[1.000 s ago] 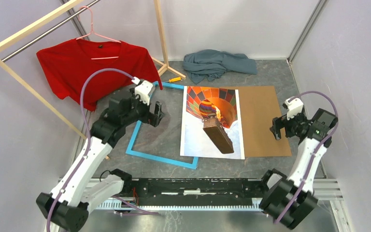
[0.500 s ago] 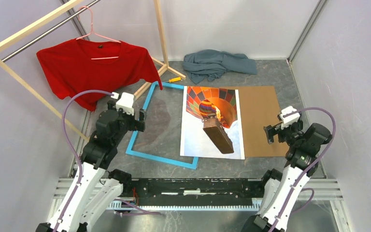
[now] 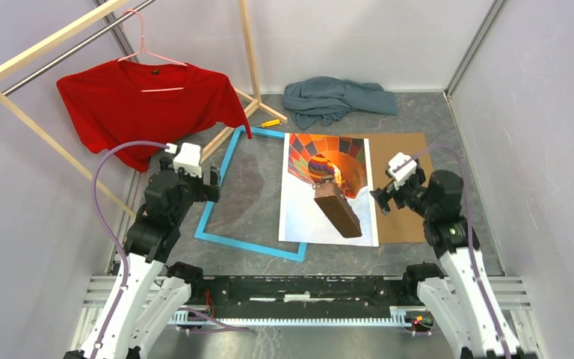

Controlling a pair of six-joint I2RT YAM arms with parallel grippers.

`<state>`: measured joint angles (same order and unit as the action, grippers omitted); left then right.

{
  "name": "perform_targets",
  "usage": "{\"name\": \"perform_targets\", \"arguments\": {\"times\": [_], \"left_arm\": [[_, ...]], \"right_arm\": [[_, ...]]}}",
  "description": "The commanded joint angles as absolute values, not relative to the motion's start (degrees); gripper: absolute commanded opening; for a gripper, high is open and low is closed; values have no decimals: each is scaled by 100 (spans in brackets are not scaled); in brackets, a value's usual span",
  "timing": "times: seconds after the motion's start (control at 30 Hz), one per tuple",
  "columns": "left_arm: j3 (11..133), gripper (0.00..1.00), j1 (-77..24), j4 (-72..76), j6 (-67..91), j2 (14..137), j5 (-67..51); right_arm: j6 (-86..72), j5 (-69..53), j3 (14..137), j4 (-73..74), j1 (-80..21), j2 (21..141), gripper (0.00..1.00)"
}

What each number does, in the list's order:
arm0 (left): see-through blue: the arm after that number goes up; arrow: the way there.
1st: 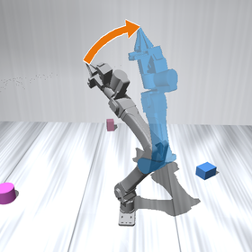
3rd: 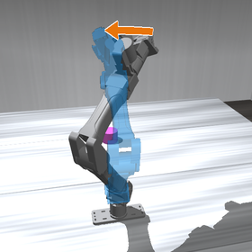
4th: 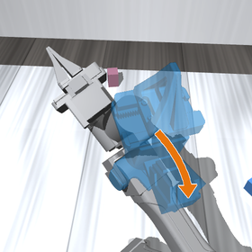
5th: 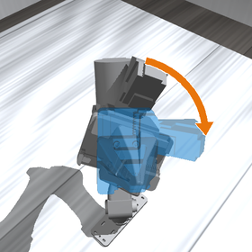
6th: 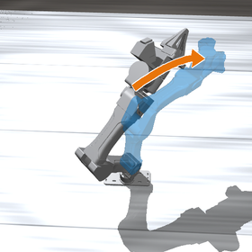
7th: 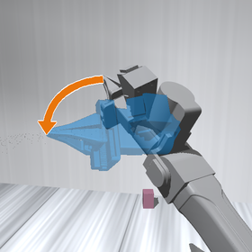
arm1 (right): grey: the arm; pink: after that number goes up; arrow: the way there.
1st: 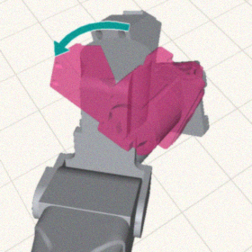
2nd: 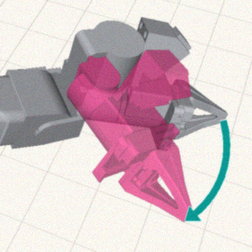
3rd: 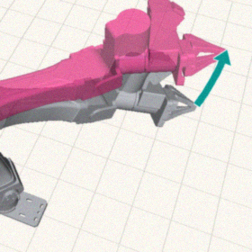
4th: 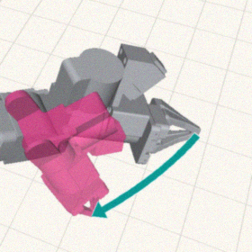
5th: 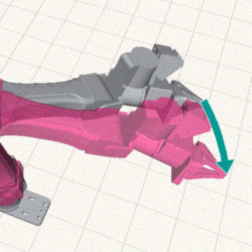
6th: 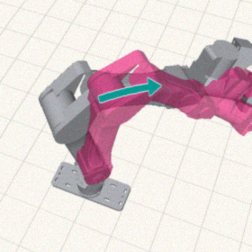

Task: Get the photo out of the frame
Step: Reset both arms

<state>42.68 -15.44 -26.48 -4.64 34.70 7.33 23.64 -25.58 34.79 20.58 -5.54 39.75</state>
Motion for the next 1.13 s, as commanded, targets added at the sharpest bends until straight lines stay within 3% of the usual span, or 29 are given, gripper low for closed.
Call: {"name": "perform_targets", "arguments": {"times": [0.0, 0.43, 1.1], "left_arm": [[4179, 100, -1507, -2422, -561, 3318, 621], [3891, 100, -1374, -2495, -739, 2963, 32], [3763, 100, -826, -2562, -929, 2571, -558]], "right_arm": [[2558, -2800, 3020, 1636, -591, 2644, 98], [2564, -3690, 2675, 2327, -554, 1608, 98], [2605, -3461, 2827, 2378, -418, 713, 98]]}}
